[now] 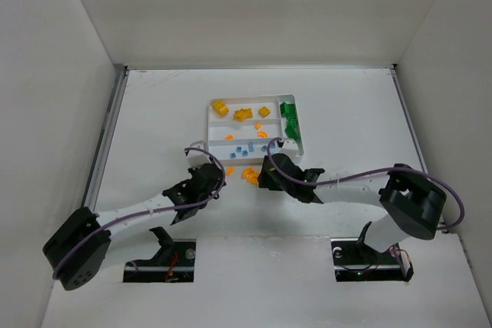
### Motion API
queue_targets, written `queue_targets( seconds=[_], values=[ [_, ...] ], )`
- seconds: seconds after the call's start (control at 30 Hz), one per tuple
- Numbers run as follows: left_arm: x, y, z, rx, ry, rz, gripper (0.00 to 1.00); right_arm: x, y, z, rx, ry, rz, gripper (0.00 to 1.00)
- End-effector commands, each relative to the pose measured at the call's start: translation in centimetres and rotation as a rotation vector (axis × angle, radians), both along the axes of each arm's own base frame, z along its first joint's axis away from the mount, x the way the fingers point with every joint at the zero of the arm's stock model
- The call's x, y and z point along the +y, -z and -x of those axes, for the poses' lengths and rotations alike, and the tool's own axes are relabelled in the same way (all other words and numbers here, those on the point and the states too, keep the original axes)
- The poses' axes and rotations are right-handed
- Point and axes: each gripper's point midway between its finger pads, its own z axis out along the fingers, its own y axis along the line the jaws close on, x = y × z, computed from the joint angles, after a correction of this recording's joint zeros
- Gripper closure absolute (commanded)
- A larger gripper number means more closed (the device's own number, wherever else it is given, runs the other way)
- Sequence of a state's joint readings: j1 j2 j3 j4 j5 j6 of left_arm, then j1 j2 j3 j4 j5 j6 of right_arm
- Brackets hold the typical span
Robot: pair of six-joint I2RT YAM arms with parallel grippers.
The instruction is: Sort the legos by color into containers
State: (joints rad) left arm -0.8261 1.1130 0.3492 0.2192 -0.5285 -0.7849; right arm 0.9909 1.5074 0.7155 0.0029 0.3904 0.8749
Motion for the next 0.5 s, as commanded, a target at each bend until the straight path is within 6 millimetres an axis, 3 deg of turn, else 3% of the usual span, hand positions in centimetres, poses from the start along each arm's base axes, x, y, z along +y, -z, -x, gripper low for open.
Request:
queue_targets(
  seconds=[0.0, 0.23, 0.47],
  values=[
    [0.0, -0.8, 1.2, -0.034, 0.040, 0.034, 0.86, 1.2, -0.8, -0.8, 0.011, 0.063, -0.027, 0.46],
    [0.5, 0.0, 1.6, -0.021, 0.066, 0.029, 0.77, 2.2, 0.2, -0.5, 0.050, 0.099, 0.047, 0.53],
    [-0.9, -0.1, 1.4, -0.019, 0.112, 0.007, 0.64, 1.0, 0.4, -0.3, 0.042, 0.149, 0.123, 0.62]
  ],
)
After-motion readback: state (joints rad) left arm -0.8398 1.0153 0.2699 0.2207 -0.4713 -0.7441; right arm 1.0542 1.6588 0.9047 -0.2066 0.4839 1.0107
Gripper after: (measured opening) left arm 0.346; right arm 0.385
